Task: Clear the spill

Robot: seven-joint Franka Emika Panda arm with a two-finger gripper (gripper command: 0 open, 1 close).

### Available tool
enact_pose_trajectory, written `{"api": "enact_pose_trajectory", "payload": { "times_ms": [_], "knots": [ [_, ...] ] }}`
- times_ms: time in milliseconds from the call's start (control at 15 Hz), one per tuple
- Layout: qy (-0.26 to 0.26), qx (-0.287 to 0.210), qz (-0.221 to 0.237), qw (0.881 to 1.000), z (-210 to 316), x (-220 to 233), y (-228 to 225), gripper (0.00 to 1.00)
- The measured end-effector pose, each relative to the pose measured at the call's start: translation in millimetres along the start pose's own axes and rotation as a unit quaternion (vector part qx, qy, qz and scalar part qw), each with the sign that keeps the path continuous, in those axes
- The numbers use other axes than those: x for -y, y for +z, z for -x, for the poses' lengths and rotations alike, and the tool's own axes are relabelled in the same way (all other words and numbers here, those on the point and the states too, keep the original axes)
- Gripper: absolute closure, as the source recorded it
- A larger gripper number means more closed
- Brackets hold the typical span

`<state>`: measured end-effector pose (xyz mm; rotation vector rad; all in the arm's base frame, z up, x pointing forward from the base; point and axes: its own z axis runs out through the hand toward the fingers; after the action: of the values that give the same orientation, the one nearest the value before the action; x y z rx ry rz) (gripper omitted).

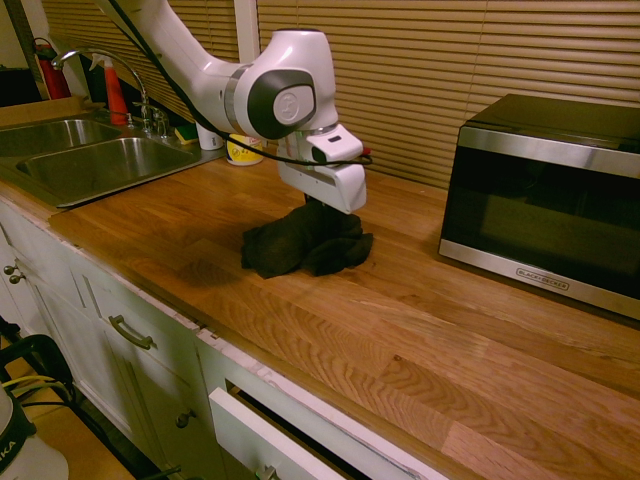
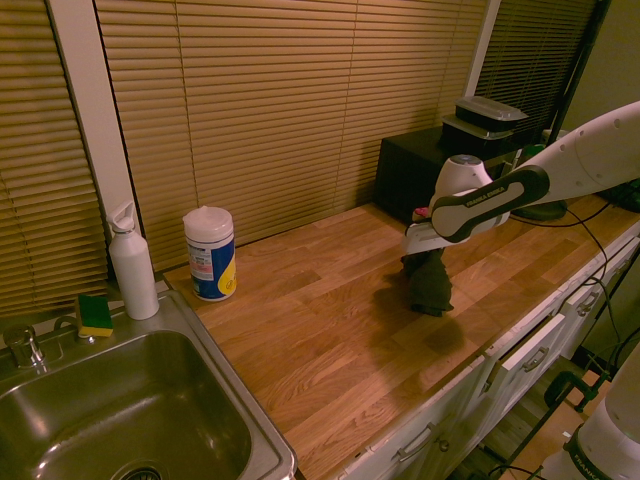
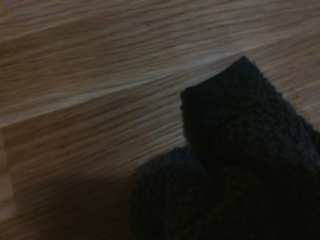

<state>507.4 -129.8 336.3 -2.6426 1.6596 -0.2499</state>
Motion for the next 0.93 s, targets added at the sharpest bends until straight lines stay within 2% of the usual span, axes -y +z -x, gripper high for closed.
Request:
{"api": "enact_pose_trajectory", "payload": {
  "times_ms": [467, 667, 933],
  "knots": [
    [-0.007, 0.011, -0.007, 1.000, -3.3, -3.8, 3.3, 1.00],
    [-0.030, 0.013, -0.006, 0.999, 20.3, 11.9, 3.2, 1.00],
    [-0.070, 0.014, -0.008, 0.997, 83.4, 52.3, -0.7, 1.00]
  ]
}}
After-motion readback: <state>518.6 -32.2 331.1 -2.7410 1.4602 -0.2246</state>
